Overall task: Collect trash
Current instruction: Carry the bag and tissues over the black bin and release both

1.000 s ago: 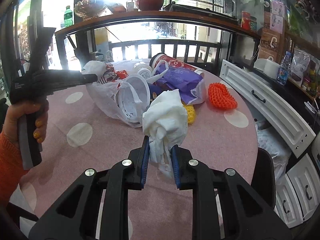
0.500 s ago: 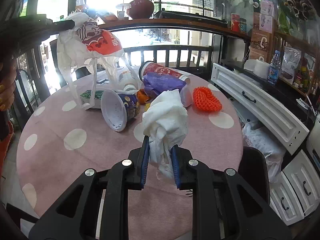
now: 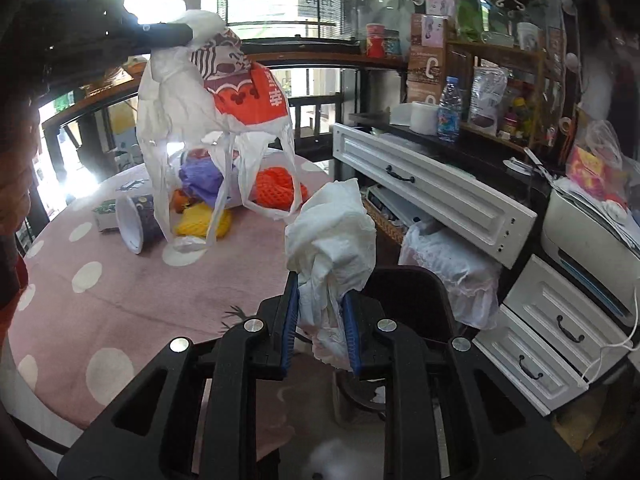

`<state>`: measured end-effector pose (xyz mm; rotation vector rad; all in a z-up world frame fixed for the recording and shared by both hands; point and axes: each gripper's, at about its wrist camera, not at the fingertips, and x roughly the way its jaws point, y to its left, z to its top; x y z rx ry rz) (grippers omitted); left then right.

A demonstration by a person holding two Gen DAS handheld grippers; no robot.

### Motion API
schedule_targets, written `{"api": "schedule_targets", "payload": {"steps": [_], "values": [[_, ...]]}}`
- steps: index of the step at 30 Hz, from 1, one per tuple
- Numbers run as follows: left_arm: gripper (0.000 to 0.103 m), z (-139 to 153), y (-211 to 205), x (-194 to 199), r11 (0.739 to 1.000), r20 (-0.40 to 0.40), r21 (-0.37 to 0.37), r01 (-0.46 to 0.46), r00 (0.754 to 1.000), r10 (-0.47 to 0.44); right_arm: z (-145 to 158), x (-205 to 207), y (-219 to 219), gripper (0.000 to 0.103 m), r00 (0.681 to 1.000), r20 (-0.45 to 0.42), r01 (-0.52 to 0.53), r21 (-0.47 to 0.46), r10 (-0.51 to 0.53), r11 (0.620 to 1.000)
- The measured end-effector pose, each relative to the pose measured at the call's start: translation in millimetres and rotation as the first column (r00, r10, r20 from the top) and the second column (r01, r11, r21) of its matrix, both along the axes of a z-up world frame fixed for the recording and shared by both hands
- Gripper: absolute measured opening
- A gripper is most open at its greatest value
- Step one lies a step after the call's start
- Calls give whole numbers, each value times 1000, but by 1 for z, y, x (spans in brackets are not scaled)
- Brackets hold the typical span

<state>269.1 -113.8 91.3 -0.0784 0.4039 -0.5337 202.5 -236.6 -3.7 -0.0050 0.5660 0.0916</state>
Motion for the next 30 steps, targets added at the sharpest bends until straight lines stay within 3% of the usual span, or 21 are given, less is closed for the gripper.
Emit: {"api": "schedule_targets", "payload": {"steps": [11,20,23,24,26,27,28,30], "values": [[4,-85,-137,23,980,-183,114,163,973,-141,-20,-48,-103,22,975,-34,219,24,-218,975],[4,-158,-189,54,960,-331,220,171,939,-91,-45,-66,-141,21,954,-80,294,55,-290,954],[4,-173,-198,62,952,-344,258,165,936,-69,-50,-67,-147,22,951,-88,304,67,-298,950],[8,-178,-203,64,948,-353,267,173,933,-70,-51,-67,-149,22,950,-91,306,71,-300,949],[37,-189,-210,68,938,-386,284,200,919,-79,-55,-66,-150,22,949,-96,309,77,-301,948],[68,-191,-213,69,934,-391,297,201,917,-73,-56,-65,-150,22,948,-99,310,79,-302,948],[78,-191,-213,68,934,-377,303,191,924,-66,-57,-65,-150,22,948,-100,310,80,-302,947],[78,-190,-214,63,933,-352,307,187,933,-71,-59,-64,-149,22,948,-103,309,82,-300,947]]}}
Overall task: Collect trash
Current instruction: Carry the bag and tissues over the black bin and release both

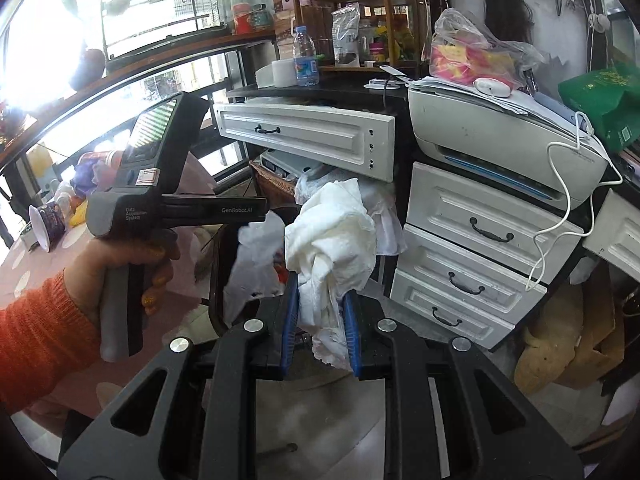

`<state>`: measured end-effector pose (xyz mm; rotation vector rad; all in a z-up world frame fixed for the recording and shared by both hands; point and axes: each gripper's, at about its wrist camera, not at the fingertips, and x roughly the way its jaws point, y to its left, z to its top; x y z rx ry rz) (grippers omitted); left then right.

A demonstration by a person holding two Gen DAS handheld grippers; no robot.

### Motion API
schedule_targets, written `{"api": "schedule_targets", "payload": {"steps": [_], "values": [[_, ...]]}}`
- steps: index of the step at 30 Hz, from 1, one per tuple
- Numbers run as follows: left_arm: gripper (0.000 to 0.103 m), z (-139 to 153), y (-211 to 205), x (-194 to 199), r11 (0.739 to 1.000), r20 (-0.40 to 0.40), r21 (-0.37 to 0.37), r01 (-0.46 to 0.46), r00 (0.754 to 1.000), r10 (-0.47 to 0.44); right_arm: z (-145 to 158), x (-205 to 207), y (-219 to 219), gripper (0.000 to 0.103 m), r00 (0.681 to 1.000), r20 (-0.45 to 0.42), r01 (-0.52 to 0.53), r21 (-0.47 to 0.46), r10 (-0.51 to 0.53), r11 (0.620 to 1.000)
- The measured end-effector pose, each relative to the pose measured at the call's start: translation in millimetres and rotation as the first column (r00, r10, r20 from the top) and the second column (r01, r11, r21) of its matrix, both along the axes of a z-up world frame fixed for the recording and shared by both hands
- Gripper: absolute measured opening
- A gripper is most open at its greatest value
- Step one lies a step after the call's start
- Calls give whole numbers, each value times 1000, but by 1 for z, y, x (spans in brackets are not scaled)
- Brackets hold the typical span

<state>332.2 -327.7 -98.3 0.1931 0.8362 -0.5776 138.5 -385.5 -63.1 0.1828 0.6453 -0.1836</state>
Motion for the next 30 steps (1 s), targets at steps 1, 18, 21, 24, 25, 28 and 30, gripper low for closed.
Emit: {"api": "schedule_targets", "payload": {"steps": [1,18,21,24,25,28,30], "values": [[79,1,0,-2,1000,-4,4,9,1000,-9,-1,1,0,22,1000,-3,-1,2,1,1000],[97,91,73,-46,992,250,-117,-49,965,77,-56,92,25,22,987,-102,-116,63,122,991],[97,90,90,-48,990,253,-117,-83,961,110,-74,115,30,22,981,-141,-124,81,135,989],[97,89,105,-50,986,255,-116,-118,956,144,-91,135,33,22,976,-173,-121,80,133,989],[97,89,111,-50,985,254,-116,-129,955,155,-96,142,34,22,973,-185,-122,80,135,989],[97,90,132,-53,977,249,-127,-169,948,196,-112,160,36,22,968,-213,-120,85,136,989],[97,89,144,-55,971,257,-132,-199,939,228,-122,172,37,22,961,-235,-127,91,146,988]]}}
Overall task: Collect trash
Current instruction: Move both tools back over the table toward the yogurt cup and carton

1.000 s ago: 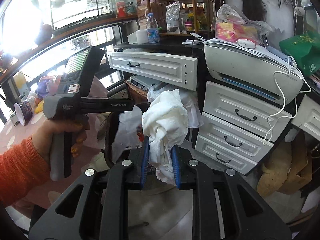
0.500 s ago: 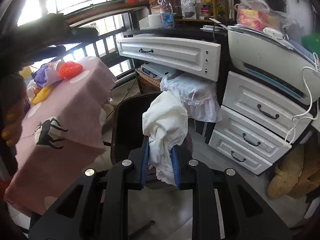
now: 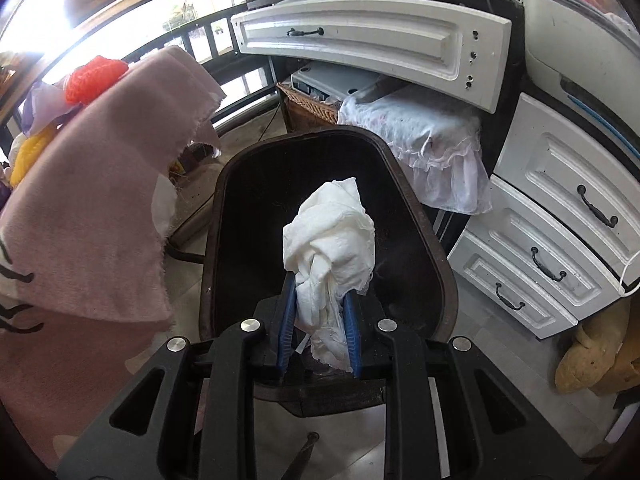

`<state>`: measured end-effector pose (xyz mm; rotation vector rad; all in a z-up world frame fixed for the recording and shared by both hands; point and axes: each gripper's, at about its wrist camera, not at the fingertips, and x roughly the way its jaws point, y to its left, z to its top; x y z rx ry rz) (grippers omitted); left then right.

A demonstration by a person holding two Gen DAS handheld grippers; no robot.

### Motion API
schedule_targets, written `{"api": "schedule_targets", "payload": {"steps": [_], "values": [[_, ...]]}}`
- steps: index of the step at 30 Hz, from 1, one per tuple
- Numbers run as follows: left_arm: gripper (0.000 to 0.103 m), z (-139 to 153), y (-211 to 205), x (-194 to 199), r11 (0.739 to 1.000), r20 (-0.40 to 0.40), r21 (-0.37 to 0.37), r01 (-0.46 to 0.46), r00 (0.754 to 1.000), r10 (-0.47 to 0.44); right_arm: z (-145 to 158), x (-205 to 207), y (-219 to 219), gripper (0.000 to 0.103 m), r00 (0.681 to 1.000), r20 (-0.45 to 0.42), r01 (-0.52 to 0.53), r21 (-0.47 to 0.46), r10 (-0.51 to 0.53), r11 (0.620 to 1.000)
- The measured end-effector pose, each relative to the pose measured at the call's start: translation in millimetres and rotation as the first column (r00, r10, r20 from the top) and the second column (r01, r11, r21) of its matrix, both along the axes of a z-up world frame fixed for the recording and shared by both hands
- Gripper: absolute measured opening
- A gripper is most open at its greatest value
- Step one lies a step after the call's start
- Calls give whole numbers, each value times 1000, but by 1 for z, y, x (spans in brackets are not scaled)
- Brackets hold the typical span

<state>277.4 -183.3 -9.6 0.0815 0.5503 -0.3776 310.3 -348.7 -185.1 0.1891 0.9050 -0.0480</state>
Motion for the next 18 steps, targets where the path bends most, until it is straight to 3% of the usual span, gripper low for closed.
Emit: {"api": "schedule_targets", "payload": {"steps": [2,4,6,11,18], "values": [[97,-1,10,-1,999,14,12,-36,999,36,-10,9,0,30,1000,-20,3,9,-2,1000],[97,-2,21,-1,998,19,21,-61,998,60,-18,16,0,60,999,-41,23,12,-23,1000],[97,-3,33,-1,997,16,14,-82,997,81,-22,17,2,69,998,-42,46,11,-45,999],[97,-4,69,-2,992,-3,-14,-129,992,128,-15,16,14,69,998,-55,35,38,-33,999],[97,-8,100,-4,984,-25,-48,-172,985,171,31,-1,41,69,999,39,-35,-18,36,999]]}}
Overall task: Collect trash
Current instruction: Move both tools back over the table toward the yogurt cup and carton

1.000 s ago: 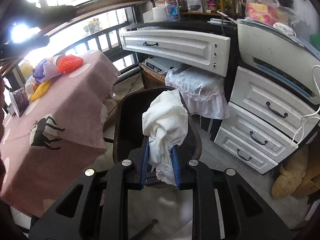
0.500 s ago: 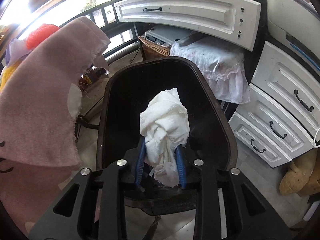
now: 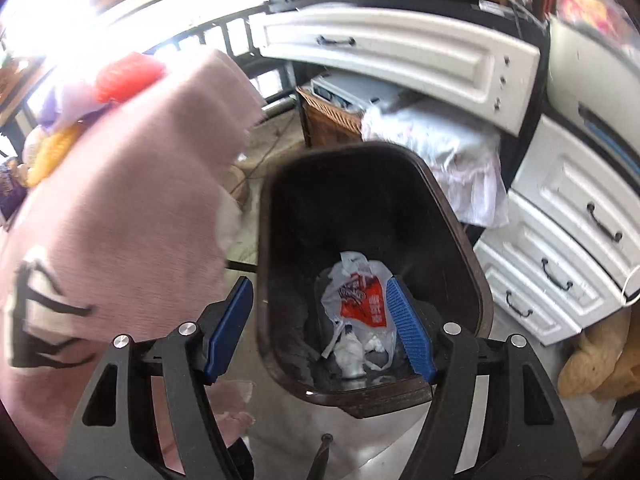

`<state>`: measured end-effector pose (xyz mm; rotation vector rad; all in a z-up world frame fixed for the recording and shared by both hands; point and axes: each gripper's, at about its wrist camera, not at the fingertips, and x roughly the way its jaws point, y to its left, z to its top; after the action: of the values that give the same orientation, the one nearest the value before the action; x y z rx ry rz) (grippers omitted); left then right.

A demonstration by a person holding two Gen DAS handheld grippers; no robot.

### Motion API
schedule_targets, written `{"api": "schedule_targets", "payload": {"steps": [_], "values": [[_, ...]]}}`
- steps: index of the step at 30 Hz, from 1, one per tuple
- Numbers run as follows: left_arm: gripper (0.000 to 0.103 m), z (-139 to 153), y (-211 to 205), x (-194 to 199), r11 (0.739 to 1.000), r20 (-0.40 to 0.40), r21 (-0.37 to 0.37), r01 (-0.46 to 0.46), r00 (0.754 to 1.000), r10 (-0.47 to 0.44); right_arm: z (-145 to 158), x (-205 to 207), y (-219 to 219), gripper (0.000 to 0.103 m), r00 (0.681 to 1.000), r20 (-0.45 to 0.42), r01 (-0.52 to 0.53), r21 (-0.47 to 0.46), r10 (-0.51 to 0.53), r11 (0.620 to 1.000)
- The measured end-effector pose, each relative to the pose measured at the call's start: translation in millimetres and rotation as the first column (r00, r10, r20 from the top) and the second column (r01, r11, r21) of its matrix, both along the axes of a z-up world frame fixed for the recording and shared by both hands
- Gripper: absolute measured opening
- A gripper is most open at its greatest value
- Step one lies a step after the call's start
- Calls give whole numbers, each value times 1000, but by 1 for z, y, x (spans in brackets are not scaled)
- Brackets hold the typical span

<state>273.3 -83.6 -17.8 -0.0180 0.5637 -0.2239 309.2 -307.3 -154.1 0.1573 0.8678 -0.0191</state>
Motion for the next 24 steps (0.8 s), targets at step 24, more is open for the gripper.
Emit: {"api": "schedule_targets", "payload": {"steps": [24], "values": [[97,9,161,-15,995,-27,4,-98,995,98,133,-22,215,69,886,188,-427,-21,423,904]]}}
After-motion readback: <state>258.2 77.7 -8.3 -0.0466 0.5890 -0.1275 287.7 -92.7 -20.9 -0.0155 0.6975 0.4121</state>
